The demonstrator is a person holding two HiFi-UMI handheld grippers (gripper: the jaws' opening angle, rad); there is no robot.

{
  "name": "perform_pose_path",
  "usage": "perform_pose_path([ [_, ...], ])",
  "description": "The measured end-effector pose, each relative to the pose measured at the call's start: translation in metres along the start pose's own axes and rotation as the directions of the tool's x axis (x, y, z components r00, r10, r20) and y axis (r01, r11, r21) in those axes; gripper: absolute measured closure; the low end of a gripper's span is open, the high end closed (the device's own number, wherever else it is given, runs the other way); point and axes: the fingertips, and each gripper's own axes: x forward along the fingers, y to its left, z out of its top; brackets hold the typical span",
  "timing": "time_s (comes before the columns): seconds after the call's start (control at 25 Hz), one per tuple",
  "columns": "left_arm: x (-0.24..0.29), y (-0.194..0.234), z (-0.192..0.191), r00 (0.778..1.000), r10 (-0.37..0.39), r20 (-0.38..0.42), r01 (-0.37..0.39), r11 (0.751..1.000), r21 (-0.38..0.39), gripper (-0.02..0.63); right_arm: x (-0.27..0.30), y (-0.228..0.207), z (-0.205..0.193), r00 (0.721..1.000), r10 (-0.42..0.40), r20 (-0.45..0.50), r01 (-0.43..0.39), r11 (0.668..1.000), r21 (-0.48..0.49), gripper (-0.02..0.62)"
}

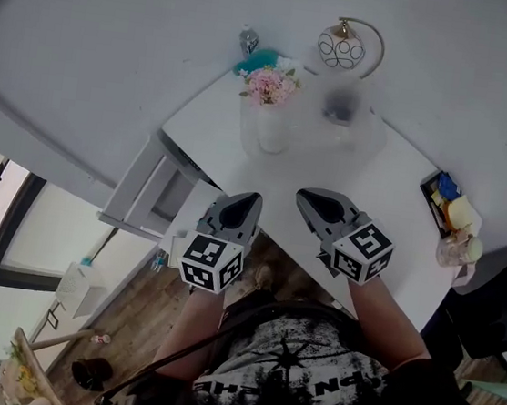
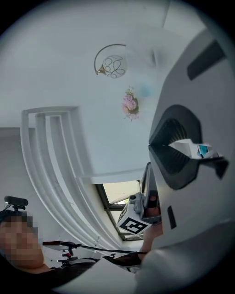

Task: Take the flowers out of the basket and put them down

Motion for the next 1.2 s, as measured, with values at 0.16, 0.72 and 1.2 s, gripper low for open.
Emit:
perform_pose_path([
  [0.16, 0.023, 0.029, 0.008, 0.999, -0.038, -0.013, 0.038, 0.999, 0.010, 0.592, 0.026, -0.023, 0.006, 0.999, -0.045, 0.000, 0.045, 0.999, -0.003, 0.578],
  [0.72, 0.095, 0.114, 0.035, 0.985, -0.171, -0.036, 0.172, 0.985, 0.014, 0.592, 0.098, -0.077, 0.077, 0.996, -0.054, -0.067, 0.039, 0.978, -0.207, 0.578],
  [1.2, 0.134, 0.134, 0.039, 0.963, -0.262, -0.057, 0.263, 0.965, -0.004, 0.592, 0.142, -0.146, 0.063, 0.950, 0.012, -0.311, -0.124, 0.930, -0.345, 0.578],
])
